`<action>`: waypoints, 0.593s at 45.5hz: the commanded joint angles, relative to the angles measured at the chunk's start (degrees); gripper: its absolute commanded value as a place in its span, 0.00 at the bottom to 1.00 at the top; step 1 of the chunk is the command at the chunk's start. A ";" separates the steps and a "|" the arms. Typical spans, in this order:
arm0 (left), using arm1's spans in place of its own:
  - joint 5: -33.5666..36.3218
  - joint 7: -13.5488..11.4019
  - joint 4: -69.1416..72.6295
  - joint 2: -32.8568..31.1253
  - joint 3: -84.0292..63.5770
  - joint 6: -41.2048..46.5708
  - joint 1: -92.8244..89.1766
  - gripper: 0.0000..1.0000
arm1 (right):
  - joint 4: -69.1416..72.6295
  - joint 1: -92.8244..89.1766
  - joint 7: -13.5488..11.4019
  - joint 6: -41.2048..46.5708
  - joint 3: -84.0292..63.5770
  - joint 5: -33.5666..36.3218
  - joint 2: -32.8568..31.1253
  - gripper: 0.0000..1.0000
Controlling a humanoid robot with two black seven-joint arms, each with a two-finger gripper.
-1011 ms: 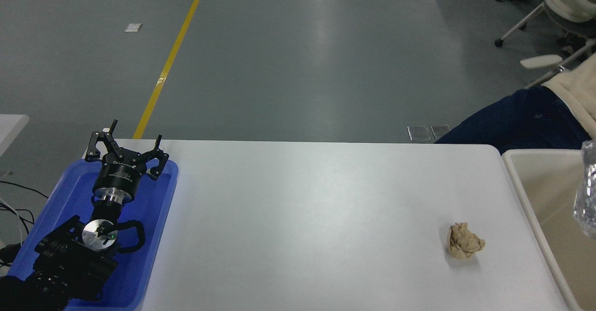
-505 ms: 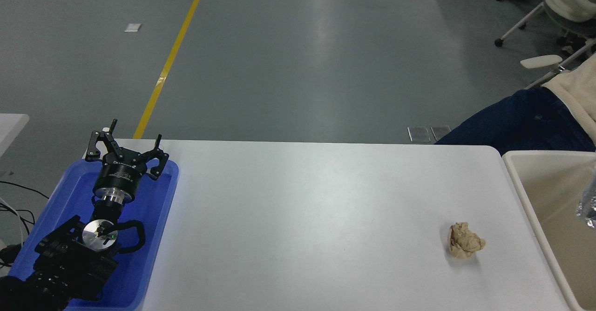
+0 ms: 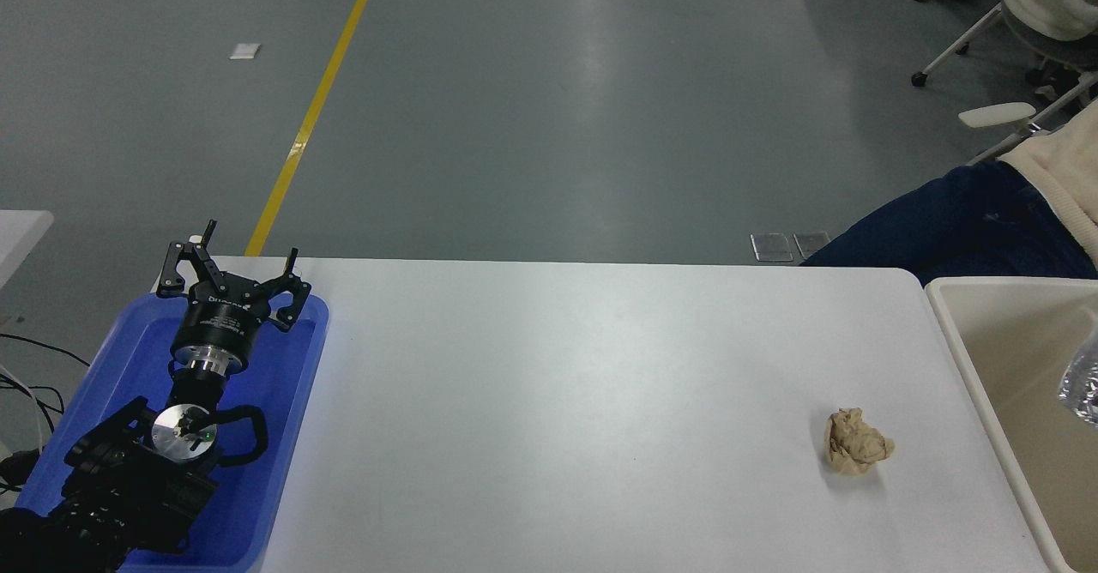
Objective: Pick up foil plate and place in dustbin
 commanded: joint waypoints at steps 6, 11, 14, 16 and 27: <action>0.00 0.00 -0.03 0.00 0.00 0.00 0.02 1.00 | -2.63 -2.57 0.09 -7.85 1.24 0.03 1.33 0.92; 0.00 0.00 0.06 0.00 0.00 0.00 0.02 1.00 | -2.45 -2.40 0.09 -8.12 1.15 0.03 1.33 0.93; 0.00 0.00 -0.03 0.00 0.00 0.00 0.02 1.00 | -2.10 -2.31 0.09 -8.03 1.24 0.03 1.24 0.93; 0.00 0.00 -0.03 0.00 0.00 0.00 0.02 1.00 | -1.58 -1.96 0.09 -8.03 1.24 0.03 1.24 0.93; 0.00 0.00 -0.03 0.00 0.00 0.00 -0.07 1.00 | 16.68 8.58 0.09 -7.85 0.80 -1.02 -6.04 0.93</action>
